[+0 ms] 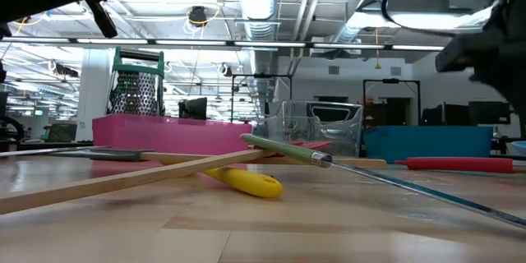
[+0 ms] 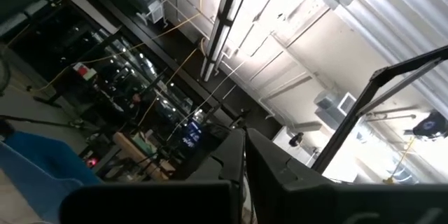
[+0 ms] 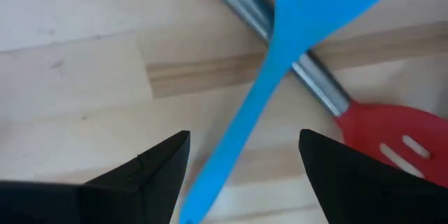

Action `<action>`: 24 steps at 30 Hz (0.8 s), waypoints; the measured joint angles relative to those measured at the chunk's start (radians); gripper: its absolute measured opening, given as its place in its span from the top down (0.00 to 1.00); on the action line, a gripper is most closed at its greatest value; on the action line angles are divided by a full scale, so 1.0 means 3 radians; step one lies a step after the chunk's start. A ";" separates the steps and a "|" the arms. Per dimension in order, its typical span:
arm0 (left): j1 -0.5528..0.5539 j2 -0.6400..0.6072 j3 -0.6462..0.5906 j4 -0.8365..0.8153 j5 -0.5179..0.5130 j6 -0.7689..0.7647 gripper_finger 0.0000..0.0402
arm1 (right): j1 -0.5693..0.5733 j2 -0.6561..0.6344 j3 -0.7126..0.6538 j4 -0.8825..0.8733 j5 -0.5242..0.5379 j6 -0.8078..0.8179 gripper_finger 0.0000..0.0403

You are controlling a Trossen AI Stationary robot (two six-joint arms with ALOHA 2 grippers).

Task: Pick & Place Kitchen Items
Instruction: Put the blue serving spoon into the blue bin

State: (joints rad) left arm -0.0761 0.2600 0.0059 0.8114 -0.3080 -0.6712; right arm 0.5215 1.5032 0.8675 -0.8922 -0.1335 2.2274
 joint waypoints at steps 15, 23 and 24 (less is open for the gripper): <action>0.0000 0.0020 0.0001 0.0003 -0.0024 0.0001 0.99 | -0.0029 0.0459 -0.0130 0.0573 -0.0187 -0.0003 0.49; 0.0000 0.0020 0.0000 0.0004 -0.0023 0.0001 0.99 | -0.0026 0.0459 -0.0127 0.0582 -0.0171 0.0007 0.86; 0.0000 0.0020 0.0000 0.0004 -0.0023 0.0001 0.99 | -0.0026 0.0459 -0.0125 0.0579 -0.0155 0.0011 0.88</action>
State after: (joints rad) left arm -0.0761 0.2661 0.0059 0.8127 -0.3149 -0.6708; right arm 0.5137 1.6407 0.8299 -0.7185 -0.1800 2.2307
